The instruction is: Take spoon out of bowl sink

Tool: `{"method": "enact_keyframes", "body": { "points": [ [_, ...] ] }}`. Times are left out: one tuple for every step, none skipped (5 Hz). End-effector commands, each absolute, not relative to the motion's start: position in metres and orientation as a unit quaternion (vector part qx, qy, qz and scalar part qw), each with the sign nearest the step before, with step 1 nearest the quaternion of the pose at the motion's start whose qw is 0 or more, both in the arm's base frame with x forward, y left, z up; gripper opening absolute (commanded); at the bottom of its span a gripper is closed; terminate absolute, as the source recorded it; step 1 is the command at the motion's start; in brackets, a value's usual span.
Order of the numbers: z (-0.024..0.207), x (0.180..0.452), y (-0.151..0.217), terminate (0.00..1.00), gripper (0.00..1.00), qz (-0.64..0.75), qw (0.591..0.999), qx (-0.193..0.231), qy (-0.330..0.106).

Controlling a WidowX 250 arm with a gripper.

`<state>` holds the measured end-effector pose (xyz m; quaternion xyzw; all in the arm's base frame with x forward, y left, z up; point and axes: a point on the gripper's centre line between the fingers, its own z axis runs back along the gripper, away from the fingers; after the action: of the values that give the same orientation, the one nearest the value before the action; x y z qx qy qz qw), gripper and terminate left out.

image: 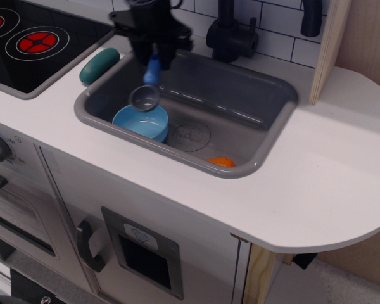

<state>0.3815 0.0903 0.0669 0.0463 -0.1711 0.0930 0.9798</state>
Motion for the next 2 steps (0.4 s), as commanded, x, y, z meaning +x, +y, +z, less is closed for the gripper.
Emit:
{"method": "enact_keyframes", "body": {
  "points": [
    [0.083,0.414,0.066,0.0,0.0,0.257,0.945,0.075,-0.19],
    [0.069,0.417,0.057,0.0,0.0,0.308,0.929,0.093,-0.186]
  ]
}}
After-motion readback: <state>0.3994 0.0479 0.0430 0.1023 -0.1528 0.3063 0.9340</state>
